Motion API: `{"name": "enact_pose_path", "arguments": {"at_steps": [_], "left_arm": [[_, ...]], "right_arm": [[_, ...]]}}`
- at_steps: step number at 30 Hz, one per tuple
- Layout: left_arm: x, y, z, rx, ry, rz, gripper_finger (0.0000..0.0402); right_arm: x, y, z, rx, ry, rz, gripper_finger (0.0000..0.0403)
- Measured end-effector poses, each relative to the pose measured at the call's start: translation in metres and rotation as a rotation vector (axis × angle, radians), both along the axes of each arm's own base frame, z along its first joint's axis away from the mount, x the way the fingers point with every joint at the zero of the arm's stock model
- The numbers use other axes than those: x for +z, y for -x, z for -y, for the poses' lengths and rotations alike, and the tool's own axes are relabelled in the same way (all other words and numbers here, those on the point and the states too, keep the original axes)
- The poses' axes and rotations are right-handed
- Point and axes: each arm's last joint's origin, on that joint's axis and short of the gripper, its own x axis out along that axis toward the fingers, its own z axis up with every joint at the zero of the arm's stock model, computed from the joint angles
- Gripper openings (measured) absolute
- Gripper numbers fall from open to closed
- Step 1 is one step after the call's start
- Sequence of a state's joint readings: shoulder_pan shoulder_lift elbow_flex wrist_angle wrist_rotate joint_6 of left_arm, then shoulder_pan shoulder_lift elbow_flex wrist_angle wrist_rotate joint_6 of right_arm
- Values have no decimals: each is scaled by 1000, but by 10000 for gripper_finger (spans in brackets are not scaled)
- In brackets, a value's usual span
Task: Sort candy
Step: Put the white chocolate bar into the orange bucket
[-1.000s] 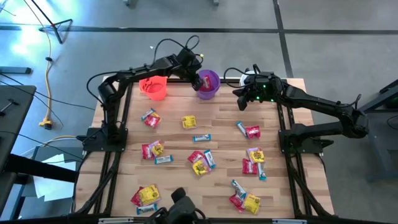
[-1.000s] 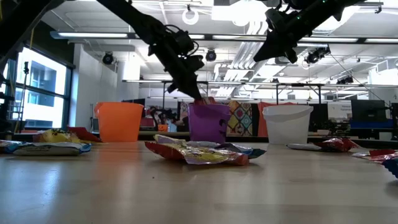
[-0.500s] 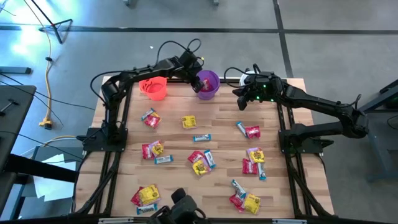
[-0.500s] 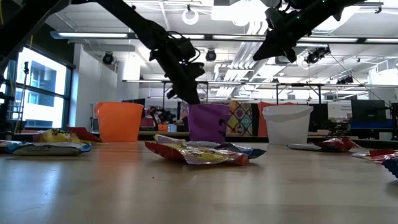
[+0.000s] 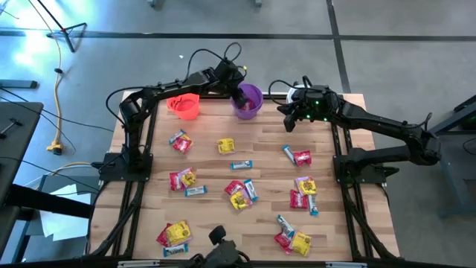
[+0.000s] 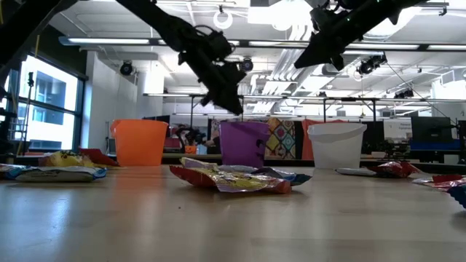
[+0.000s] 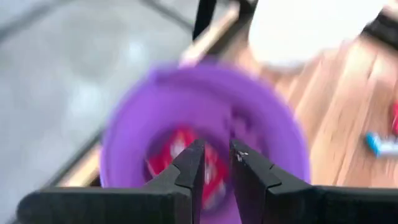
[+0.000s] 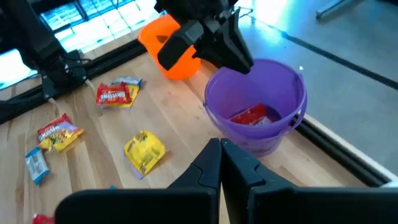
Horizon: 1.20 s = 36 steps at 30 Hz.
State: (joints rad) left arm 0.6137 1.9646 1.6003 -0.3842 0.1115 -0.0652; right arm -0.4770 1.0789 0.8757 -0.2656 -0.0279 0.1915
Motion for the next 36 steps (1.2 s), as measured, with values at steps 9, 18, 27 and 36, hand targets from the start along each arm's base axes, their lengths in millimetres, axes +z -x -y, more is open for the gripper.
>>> {"name": "enact_pose_path", "arguments": {"at_steps": [9,18,27,36], "left_arm": [[46,8,19,-13,-149,59,60],[23,28,55,50,-233,215,60],[13,83,120,38,-199,168,60],[29,141,182,25,-100,-11,60]], "right_arm": [[7,-2,3,-33,85,44,0],[7,-2,4,-58,101,33,0],[7,-2,4,-58,101,34,0],[10,-3,4,-51,121,62,0]]}}
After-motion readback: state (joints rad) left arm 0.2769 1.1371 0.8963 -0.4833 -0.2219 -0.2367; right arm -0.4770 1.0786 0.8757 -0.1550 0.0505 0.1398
